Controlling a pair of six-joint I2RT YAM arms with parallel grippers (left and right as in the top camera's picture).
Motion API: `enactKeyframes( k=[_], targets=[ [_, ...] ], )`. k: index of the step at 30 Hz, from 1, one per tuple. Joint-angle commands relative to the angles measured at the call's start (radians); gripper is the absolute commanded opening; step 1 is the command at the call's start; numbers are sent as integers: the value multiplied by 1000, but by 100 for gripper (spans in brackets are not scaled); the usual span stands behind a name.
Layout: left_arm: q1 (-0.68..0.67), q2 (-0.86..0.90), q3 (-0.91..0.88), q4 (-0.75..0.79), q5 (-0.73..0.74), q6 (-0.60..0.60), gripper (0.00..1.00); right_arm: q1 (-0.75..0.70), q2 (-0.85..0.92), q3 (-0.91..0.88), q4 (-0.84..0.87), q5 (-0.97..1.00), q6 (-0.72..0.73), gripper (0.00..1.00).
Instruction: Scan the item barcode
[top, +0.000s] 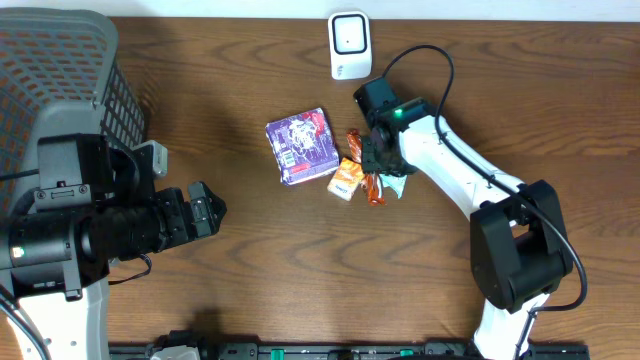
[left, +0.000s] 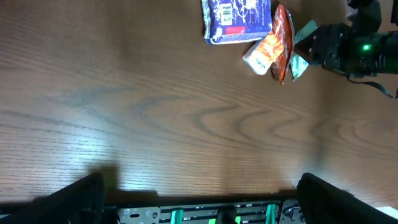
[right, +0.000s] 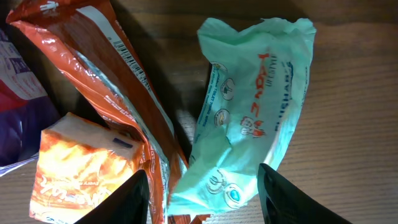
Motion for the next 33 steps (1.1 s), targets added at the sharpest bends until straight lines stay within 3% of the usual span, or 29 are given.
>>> enactKeyframes(
  k=[1, 17, 25, 33],
  targets=[
    [3, 1, -2, -3, 5, 5, 98, 6, -5, -10, -1, 43, 21, 52],
    [3, 1, -2, -3, 5, 5, 98, -23, -8, 39, -26, -43, -2, 50],
    [3, 1, -2, -3, 5, 5, 98, -2, -6, 26, -31, -7, -190, 61],
    [3, 1, -2, -3, 5, 5, 98, 4, -6, -22, -19, 66, -341, 63]
  ],
)
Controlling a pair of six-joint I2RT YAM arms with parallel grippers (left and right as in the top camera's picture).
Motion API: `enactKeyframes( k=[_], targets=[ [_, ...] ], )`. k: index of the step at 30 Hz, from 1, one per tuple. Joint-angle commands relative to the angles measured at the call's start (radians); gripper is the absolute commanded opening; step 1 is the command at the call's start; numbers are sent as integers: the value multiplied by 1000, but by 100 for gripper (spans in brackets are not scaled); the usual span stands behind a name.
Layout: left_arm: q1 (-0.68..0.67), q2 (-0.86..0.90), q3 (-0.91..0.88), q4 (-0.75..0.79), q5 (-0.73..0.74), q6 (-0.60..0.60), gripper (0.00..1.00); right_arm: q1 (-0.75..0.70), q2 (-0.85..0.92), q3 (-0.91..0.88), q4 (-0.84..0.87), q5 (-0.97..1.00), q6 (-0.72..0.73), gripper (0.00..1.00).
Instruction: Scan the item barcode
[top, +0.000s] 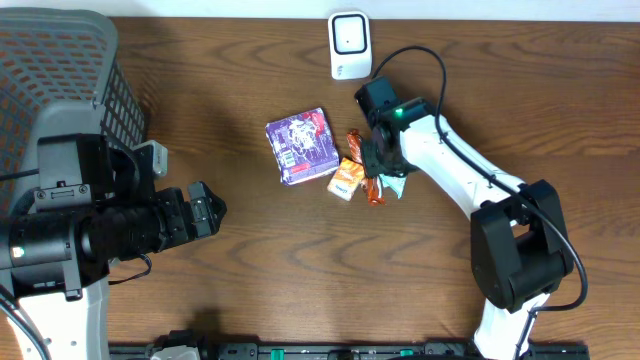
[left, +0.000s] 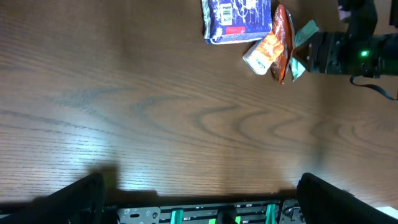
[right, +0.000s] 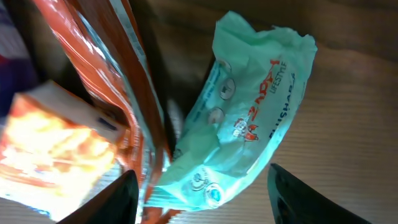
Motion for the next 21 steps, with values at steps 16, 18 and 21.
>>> enactKeyframes(
  k=[16, 18, 21],
  targets=[
    [3, 1, -2, -3, 5, 5, 98, 10, -5, -140, 166, 69, -183, 59],
    [3, 1, -2, -3, 5, 5, 98, 10, -5, -143, 187, 69, -163, 56],
    [3, 1, -2, -3, 5, 5, 98, 10, -6, -142, 208, 69, -124, 38]
  ],
)
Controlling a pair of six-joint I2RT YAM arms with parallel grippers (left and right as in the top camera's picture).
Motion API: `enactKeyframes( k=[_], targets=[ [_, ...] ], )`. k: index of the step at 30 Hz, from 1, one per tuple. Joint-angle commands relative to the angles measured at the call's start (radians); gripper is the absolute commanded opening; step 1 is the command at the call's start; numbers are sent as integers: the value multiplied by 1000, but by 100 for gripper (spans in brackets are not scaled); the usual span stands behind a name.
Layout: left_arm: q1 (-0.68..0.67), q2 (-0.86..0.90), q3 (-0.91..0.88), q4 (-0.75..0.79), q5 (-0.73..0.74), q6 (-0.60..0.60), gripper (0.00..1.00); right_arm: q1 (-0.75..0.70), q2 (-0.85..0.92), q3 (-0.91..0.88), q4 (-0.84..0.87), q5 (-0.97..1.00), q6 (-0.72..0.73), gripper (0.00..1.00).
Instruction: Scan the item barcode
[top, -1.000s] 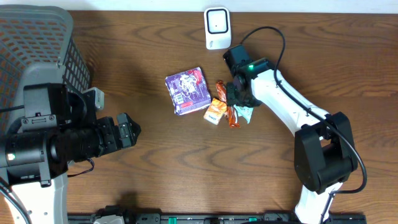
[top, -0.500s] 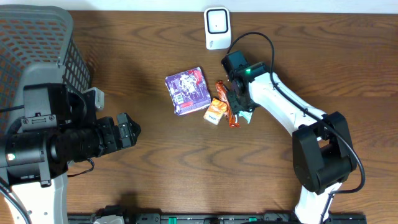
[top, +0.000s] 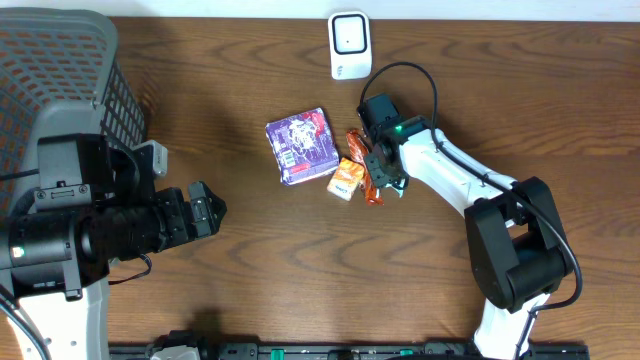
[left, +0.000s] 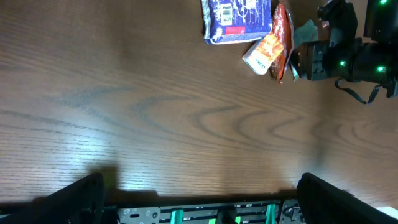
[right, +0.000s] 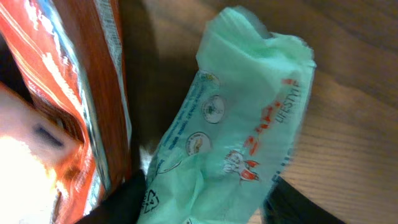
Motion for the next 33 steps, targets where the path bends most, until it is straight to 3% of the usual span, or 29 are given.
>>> enactKeyframes(
  k=[1, 4, 13, 24, 33],
  targets=[
    [3, 1, -2, -3, 5, 5, 98, 10, -6, -3, 17, 5, 60, 28],
    [3, 1, -2, -3, 5, 5, 98, 5, -6, 0, 16, 4, 110, 1],
    [3, 1, -2, -3, 5, 5, 98, -90, -6, 94, -66, -237, 140, 1],
    [3, 1, -2, -3, 5, 5, 98, -373, -6, 111, -101, -974, 15, 1],
    [3, 1, -2, -3, 5, 5, 98, -491, -6, -8, 8, -1315, -8, 1]
  ],
)
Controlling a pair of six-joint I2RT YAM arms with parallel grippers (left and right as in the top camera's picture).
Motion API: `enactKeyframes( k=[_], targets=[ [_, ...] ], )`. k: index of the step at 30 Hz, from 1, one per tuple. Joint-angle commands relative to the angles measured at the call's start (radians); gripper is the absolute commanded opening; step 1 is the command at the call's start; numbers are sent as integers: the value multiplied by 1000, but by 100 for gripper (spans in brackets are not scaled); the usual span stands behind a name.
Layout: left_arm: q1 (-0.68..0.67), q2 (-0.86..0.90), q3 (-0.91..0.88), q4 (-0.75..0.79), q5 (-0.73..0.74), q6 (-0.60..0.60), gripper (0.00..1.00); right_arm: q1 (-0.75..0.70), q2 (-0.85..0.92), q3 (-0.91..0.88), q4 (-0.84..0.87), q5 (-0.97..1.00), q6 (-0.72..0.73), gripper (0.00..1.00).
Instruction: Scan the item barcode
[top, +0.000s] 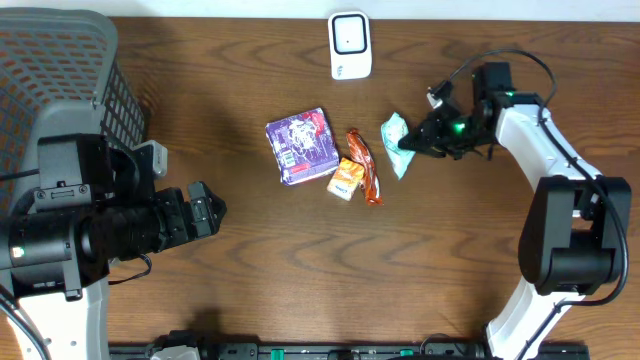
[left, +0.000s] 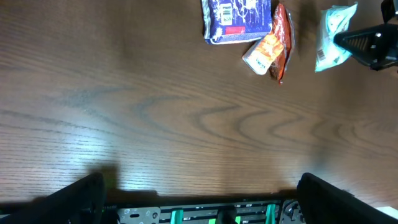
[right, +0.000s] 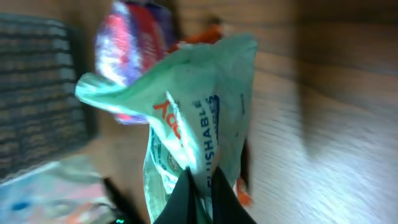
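A pale green wipes packet (top: 395, 132) hangs above the table, right of the other items, with my right gripper (top: 413, 143) shut on its edge. In the right wrist view the packet (right: 193, 118) fills the middle and the black fingertips (right: 193, 199) pinch its lower edge. The white barcode scanner (top: 350, 44) stands at the back edge, left of the packet. My left gripper (top: 205, 212) is open at the far left, away from everything; its fingers (left: 74, 199) frame bare wood. The left wrist view shows the packet (left: 333, 37) at top right.
A purple pack (top: 301, 147), an orange sachet (top: 345, 178) and a red-orange wrapper (top: 364, 165) lie grouped mid-table. A grey mesh basket (top: 60, 70) fills the back left corner.
My right gripper has shut on the green packet and now holds it up, to the right of the pile. The right arm has swung out to the right. The left arm has not moved.
My right gripper stood open over the green packet beside the red-orange wrapper, then lower and closer around it at each later moment. Now it is shut on the packet, which is clear of the pile. The left arm stayed still throughout.
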Motion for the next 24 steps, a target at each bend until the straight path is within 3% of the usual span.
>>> enactKeyframes(
  k=[1, 4, 8, 11, 13, 19, 24],
  targets=[
    [3, 1, -2, -3, 5, 5, 98, -43, -3, -85, 74, -288, -29, 1],
    [3, 1, -2, -3, 5, 5, 98, -71, -3, -158, 121, -280, -12, 1],
    [3, 1, -2, -3, 5, 5, 98, -123, -3, -232, 144, -81, 89, 1],
    [3, 1, -2, -3, 5, 5, 98, -153, -3, -233, 130, 60, 117, 13],
    [3, 1, -2, -3, 5, 5, 98, -171, -3, -223, 114, 138, 121, 32],
    [3, 1, -2, -3, 5, 5, 98, -188, -3, -55, -104, 354, 103, 38],
    [3, 1, -2, -3, 5, 5, 98, -170, -3, 130, -292, 371, 15, 40]
  ],
)
